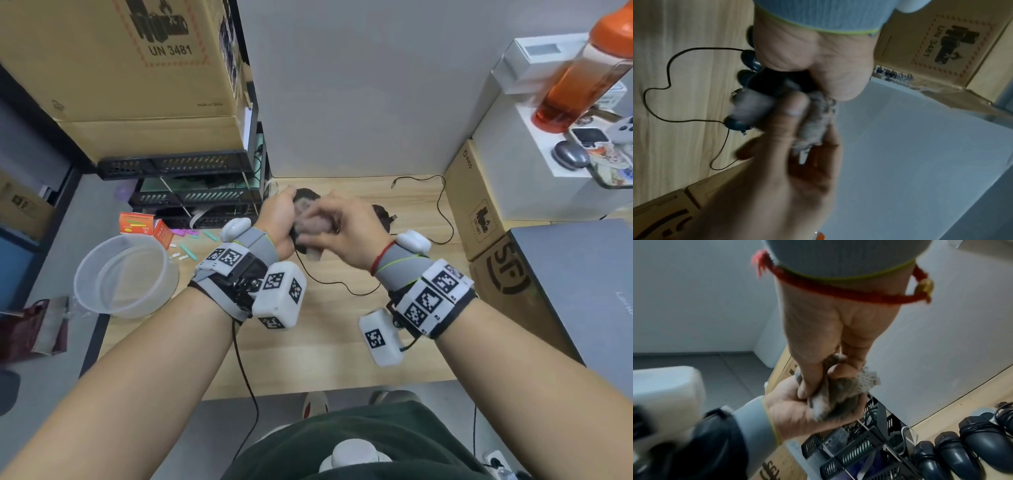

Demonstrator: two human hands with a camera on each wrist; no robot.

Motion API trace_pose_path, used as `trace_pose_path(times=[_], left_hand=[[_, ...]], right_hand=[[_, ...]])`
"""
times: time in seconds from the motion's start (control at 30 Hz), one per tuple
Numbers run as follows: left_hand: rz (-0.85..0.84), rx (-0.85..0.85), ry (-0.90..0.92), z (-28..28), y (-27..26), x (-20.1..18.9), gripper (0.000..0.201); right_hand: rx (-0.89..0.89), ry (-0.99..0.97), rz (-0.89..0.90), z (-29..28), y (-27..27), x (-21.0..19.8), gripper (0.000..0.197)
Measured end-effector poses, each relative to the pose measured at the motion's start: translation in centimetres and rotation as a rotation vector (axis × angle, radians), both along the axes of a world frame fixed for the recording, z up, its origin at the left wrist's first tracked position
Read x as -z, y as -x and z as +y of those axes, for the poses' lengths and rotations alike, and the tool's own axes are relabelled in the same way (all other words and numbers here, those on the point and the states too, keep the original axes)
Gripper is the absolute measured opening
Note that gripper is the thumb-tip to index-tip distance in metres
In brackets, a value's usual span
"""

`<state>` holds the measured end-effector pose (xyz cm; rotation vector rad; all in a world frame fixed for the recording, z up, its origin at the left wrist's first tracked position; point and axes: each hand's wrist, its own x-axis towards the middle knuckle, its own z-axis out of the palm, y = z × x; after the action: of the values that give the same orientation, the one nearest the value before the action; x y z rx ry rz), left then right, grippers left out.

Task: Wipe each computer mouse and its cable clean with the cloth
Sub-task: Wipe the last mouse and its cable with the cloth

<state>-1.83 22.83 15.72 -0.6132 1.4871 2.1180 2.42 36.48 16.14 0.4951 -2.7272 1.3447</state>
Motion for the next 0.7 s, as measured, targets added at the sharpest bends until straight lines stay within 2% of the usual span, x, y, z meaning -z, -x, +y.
trace_pose_path(times=[0.1, 0.2, 0.27, 0.33, 0.4, 0.43, 0.5, 0.6, 0.63, 0.7], left_hand=[[0.044, -0.014, 0.065, -0.5, 0.6, 0.0, 0.039], [0.084, 0.058, 0.115, -0.6, 0.3, -0.4, 0.041], [0.103, 0.116, 0.126, -0.4, -0.1, -0.4, 0.04], [0.115, 0.134, 0.133, 0.2, -0.5, -0.3, 0.037], [0.133, 0.115, 0.148, 0.8, -0.5, -0.1, 0.033], [0.144, 0.092, 0.162, 0.9, -0.3, -0.1, 0.033], [0.131, 0.081, 0.159, 0.8, 0.1, -0.2, 0.047], [0.081, 0.229, -0.003, 0.5, -0.2, -0.9, 0.097], [0.102, 0.253, -0.048, 0.6, -0.4, -1.1, 0.102], [0.166, 0.254, -0.092, 1.2, -0.6, -1.2, 0.104]], right_hand=[[-0.104, 0.02, -0.06, 0.5, -1.0, 0.6, 0.024], [0.006, 0.241, -0.191, 1.7, -0.2, 0.6, 0.027], [0.167, 0.353, -0.222, 2.1, 0.9, 0.7, 0.024], [0.314, 0.275, -0.184, 2.6, 2.0, 1.3, 0.014], [0.371, 0.155, -0.13, 2.6, 2.1, 1.5, 0.028], [0.361, 0.143, -0.1, 2.3, 1.8, 1.3, 0.027], [0.263, 0.105, -0.015, 1.5, 0.8, 0.4, 0.024], [0.073, 0.011, 0.078, 0.9, -0.1, -0.7, 0.023], [0.071, -0.008, 0.076, 0.7, 0.2, -0.9, 0.021], [0.178, -0.05, 0.041, 0.7, 1.4, -1.1, 0.017]])
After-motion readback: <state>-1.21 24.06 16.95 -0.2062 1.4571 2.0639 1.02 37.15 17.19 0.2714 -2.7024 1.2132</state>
